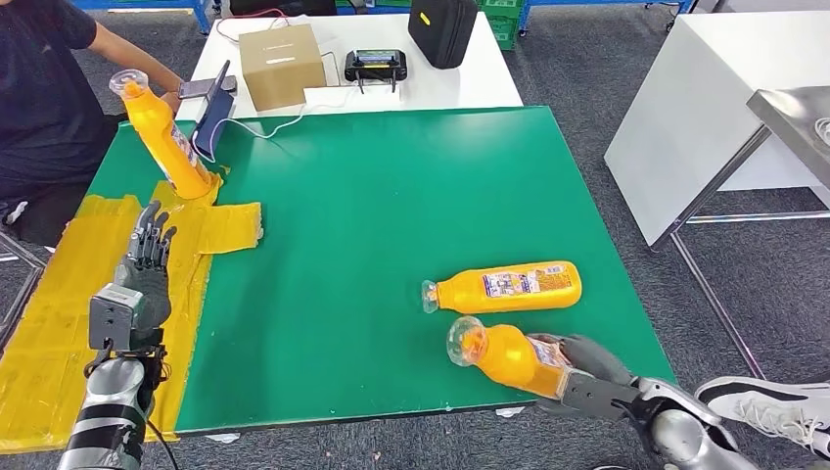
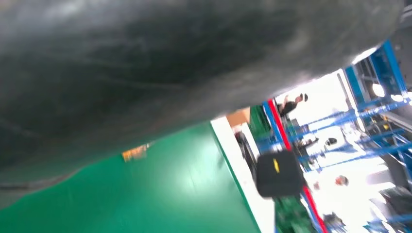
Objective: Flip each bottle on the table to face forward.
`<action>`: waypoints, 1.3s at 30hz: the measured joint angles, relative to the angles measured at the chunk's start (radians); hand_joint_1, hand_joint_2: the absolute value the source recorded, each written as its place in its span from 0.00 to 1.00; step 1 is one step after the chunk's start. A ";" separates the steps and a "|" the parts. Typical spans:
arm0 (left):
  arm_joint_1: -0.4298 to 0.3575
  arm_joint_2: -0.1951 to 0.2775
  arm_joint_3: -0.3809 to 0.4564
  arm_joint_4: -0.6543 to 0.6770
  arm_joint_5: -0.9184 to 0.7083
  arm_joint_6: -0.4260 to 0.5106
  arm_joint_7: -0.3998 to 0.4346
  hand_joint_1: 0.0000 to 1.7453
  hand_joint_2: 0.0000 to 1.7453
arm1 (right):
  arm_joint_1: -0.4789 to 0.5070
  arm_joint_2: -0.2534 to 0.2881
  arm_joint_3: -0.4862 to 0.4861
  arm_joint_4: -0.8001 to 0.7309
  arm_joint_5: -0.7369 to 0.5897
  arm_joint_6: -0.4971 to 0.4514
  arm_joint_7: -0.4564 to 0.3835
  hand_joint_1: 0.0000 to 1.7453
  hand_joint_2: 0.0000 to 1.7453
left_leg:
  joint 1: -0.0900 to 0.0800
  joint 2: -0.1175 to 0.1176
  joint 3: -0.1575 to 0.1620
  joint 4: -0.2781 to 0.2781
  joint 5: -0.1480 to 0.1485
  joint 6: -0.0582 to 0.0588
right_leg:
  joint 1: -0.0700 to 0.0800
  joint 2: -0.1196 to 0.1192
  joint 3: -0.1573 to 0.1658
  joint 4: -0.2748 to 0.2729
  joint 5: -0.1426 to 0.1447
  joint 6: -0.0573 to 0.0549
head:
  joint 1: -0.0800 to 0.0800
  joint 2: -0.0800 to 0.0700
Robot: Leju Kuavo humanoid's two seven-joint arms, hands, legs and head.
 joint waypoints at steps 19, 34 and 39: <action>0.118 -0.129 -0.215 -0.248 0.206 -0.144 0.133 0.00 1.00 | -0.319 0.494 0.005 0.068 -0.081 -0.171 0.089 1.00 1.00 | -0.001 -0.003 -0.013 0.000 0.001 -0.001 | 0.000 -0.002 -0.013 0.002 -0.003 -0.002 | 0.000 0.000; 0.119 -0.132 -0.276 -0.287 0.179 -0.127 0.133 0.00 1.00 | -0.451 0.646 0.270 0.235 -0.015 -0.162 0.140 1.00 1.00 | 0.000 -0.008 -0.015 0.000 0.002 -0.002 | 0.000 -0.006 -0.015 0.003 -0.004 -0.003 | 0.001 0.000; 0.129 -0.132 -0.286 -0.288 0.174 -0.132 0.133 0.00 1.00 | -0.464 0.666 0.349 0.245 -0.001 -0.158 0.153 1.00 1.00 | 0.000 -0.008 -0.015 0.000 0.002 -0.002 | 0.000 -0.007 -0.015 0.003 -0.005 -0.003 | 0.001 0.000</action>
